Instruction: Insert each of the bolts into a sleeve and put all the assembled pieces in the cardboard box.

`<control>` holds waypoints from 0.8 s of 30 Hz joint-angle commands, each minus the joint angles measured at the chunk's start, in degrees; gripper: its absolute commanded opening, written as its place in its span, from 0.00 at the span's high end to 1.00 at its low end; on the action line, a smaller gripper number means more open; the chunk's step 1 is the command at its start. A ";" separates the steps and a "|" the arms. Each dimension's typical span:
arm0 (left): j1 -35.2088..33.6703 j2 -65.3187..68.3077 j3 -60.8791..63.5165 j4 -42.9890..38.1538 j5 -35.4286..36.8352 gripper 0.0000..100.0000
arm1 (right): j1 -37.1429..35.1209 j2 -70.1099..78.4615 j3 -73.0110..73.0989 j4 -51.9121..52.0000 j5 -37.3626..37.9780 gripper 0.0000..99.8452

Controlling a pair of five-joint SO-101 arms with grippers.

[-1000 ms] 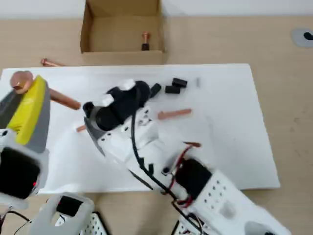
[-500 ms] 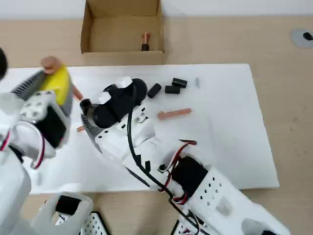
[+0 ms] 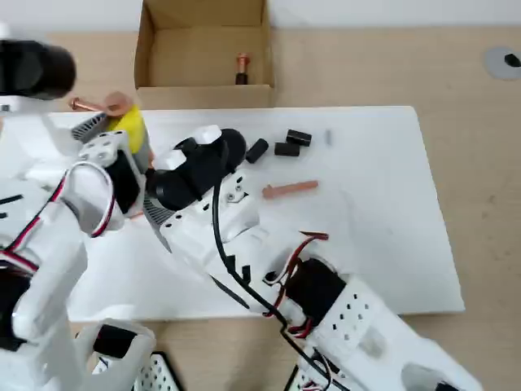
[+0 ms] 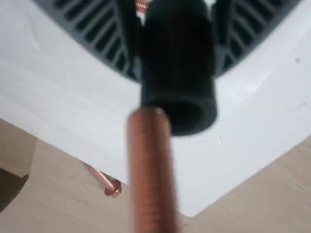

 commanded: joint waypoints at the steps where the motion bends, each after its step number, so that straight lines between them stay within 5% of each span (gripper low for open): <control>1: 0.88 -0.48 0.00 -1.41 0.18 0.99 | 1.89 0.13 -2.86 -1.32 0.62 0.99; 17: -2.29 -0.48 -1.49 -1.14 -2.20 0.99 | 3.47 0.04 -2.95 -1.32 0.62 0.99; 24: 4.84 -0.48 1.85 -1.05 -2.11 0.99 | 3.47 0.04 -4.00 -1.41 0.53 0.99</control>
